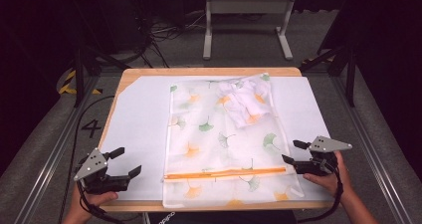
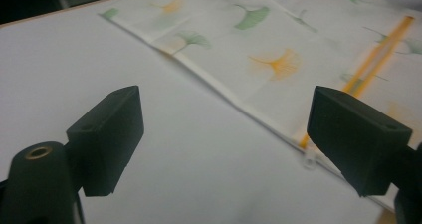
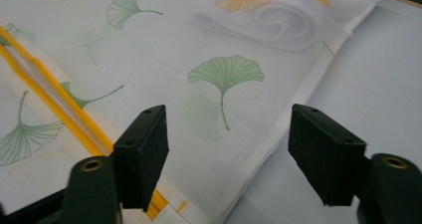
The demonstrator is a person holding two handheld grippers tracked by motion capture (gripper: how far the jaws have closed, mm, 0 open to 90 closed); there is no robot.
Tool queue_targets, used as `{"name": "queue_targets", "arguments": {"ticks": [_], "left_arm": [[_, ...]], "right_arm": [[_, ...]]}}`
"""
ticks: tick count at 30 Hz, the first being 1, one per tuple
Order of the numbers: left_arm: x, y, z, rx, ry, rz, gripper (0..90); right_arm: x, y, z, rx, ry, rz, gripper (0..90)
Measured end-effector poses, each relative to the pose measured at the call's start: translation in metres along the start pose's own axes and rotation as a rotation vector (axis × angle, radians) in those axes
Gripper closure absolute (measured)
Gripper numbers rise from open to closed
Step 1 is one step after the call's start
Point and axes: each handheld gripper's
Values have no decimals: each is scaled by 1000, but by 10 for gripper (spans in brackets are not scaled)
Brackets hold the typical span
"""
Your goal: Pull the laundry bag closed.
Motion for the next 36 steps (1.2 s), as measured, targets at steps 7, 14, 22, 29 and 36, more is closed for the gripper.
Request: {"name": "queue_targets", "arguments": {"ticks": [7,14,22,29,36], "left_arm": [[-8,27,6,-74,-54,-19,269],[-18,52,3,-175,-134,-138,713],[-47,83,-6,-258,-244,-260,889],[-53,84,-19,-258,-277,-256,886],[-50,81,-24,-238,-251,-260,894]], "right_arm": [[-3,-5,12,17,28,38,377],[-26,-30,42,97,9,104,462],[-85,-99,105,235,-12,309,569],[-163,-183,147,386,-98,500,583],[-206,-229,159,458,-204,594,547]]}}
Point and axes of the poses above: each handheld gripper's, and its own axes: x roughly backward along the jaws, z roughly out of its top, y roughly to its right, and after that the axes turned 2 degrees about z, right-handed
